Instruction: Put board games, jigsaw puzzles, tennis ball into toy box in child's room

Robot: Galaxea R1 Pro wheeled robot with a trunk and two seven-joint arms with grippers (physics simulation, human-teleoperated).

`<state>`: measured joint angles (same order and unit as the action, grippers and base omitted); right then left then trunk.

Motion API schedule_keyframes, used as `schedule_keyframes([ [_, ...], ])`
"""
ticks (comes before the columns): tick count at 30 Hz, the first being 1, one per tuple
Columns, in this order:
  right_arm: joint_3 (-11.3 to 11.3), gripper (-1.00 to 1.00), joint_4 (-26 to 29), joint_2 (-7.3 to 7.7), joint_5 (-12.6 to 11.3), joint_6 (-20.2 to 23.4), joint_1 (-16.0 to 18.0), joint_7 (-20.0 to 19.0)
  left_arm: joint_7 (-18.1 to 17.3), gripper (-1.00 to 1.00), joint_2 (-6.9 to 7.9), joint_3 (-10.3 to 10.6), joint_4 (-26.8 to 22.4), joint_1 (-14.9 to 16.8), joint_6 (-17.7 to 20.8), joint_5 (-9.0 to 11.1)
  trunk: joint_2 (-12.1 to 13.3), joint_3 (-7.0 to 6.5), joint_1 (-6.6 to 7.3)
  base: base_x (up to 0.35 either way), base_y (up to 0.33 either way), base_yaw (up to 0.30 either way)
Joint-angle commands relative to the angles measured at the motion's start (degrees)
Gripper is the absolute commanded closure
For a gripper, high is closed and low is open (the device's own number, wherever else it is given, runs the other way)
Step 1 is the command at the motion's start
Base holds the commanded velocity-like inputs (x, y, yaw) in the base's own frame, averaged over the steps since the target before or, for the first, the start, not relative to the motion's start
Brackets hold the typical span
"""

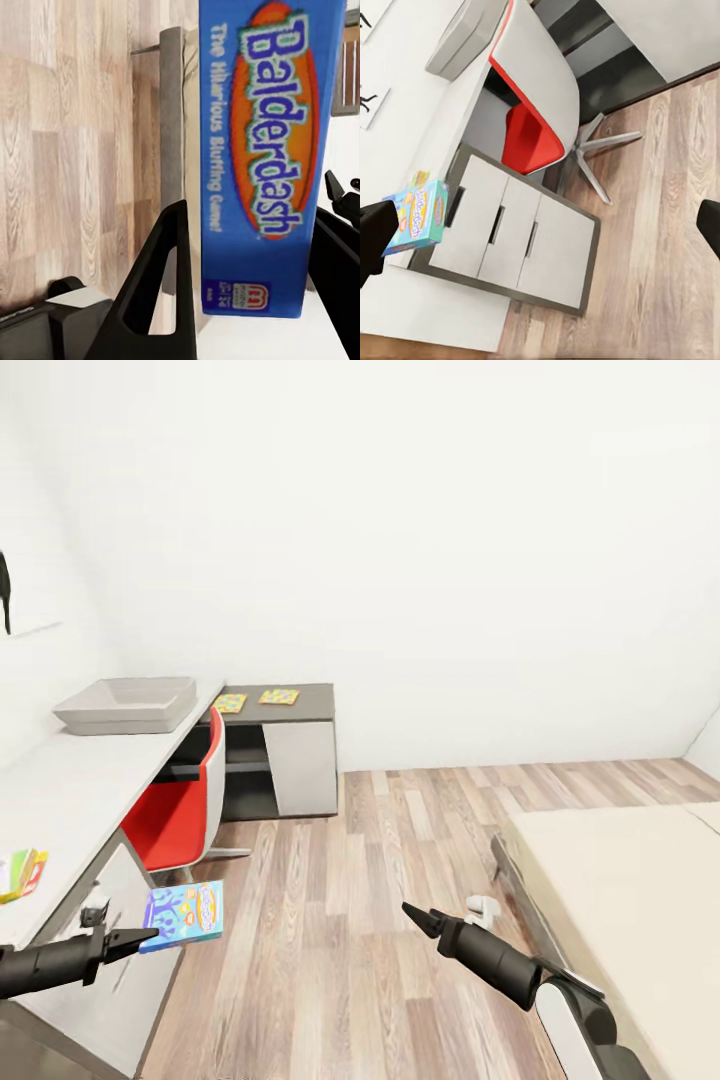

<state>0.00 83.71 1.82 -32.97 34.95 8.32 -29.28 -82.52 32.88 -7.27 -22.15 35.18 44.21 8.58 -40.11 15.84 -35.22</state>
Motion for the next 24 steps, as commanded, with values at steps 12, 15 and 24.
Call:
schedule_keyframes([
  [12,0.0,-1.00,0.0,0.03,-0.4,0.3,0.0,0.1,-0.3,1.00,-0.01,-0.1,0.0,0.1,0.6,0.0,4.8,-2.08,2.63,0.000,0.000,0.284],
  [15,0.0,-1.00,0.1,0.04,-0.4,0.2,0.0,0.1,-0.3,1.00,-0.01,-0.1,0.0,0.1,0.6,0.0,6.0,-2.62,3.29,0.000,0.000,0.135],
  [24,0.1,-1.00,0.1,0.09,-0.4,-0.1,0.0,0.0,-0.2,1.00,-0.06,-0.1,0.0,0.1,0.6,0.0,9.6,-4.26,5.26,0.000,0.000,0.025],
])
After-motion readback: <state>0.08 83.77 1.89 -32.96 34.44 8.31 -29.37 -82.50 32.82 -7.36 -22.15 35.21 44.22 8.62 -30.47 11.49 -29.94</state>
